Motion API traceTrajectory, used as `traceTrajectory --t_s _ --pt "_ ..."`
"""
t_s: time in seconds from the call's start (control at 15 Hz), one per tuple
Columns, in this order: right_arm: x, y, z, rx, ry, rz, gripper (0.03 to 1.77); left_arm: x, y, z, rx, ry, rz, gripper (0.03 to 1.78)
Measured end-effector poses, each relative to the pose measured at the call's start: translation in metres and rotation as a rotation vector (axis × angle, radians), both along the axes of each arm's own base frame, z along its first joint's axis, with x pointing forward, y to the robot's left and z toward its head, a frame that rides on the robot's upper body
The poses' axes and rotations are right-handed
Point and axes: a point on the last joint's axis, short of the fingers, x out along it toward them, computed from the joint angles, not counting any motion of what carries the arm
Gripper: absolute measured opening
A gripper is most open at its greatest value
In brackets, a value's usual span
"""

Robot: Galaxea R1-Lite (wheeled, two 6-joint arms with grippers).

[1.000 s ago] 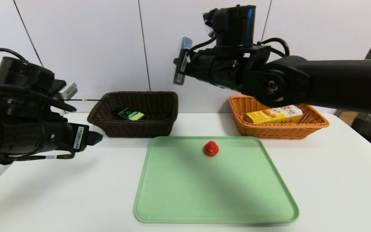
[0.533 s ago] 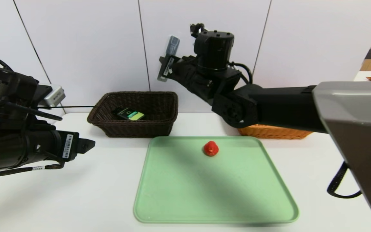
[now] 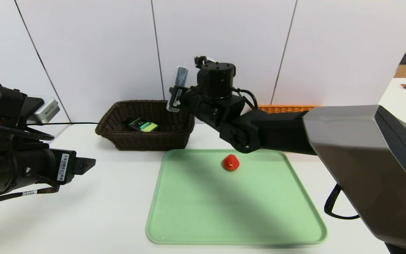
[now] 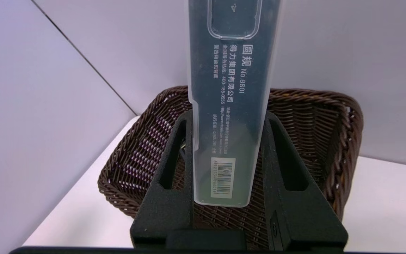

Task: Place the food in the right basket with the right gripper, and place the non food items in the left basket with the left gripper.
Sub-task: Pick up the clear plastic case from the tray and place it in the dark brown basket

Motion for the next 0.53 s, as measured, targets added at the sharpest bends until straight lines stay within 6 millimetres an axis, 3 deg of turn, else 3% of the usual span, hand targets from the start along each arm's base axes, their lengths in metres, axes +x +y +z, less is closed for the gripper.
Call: traceTrajectory --t_s 0.53 --pt "0.006 0.01 -0.027 -0.046 0.032 0.01 0.54 -0.001 0.0 0.002 0.0 -0.011 -0.002 1.69"
